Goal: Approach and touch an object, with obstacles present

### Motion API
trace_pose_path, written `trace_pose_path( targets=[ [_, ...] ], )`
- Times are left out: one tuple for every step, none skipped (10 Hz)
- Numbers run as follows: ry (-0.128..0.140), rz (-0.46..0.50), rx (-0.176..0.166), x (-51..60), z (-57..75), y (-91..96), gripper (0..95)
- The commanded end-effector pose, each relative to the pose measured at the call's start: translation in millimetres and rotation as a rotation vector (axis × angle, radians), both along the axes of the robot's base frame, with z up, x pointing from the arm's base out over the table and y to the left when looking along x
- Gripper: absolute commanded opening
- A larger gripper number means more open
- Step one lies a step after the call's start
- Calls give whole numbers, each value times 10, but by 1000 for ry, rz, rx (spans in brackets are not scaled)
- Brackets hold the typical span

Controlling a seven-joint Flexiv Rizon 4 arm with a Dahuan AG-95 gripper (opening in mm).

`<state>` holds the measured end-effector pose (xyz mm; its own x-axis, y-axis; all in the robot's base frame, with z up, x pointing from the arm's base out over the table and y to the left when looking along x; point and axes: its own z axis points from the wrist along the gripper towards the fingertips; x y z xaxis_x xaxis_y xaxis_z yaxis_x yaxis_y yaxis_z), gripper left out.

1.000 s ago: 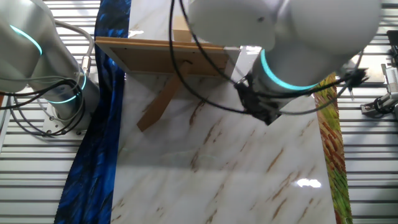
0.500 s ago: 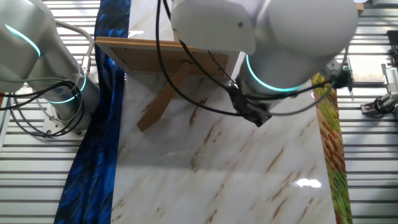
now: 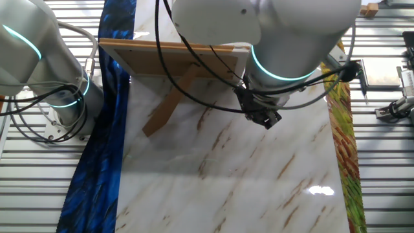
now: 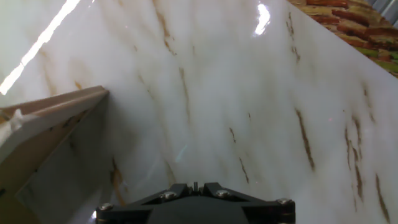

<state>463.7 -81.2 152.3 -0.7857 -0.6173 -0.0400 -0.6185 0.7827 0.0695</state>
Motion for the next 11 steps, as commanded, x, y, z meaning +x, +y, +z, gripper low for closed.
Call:
trace_pose_path(
  targets=[
    [4, -49, -3, -2, 3, 0, 0],
    [6, -68, -4, -2, 3, 0, 0],
    [10, -80, -3, -2, 3, 0, 0],
    [11, -86, -1, -1, 11, -1, 0],
    [12, -90, -2, -2, 29, -8, 0],
    [13, -102, 9, -5, 52, -49, 0],
    [16, -123, 41, -41, 51, -94, 0],
    [17, -127, 41, -90, 40, -98, 0],
    [18, -136, 40, -201, 18, -105, 0],
    [19, -143, 43, -299, 3, -107, 0],
    [20, -146, 41, -325, -21, -106, 0]
  ],
)
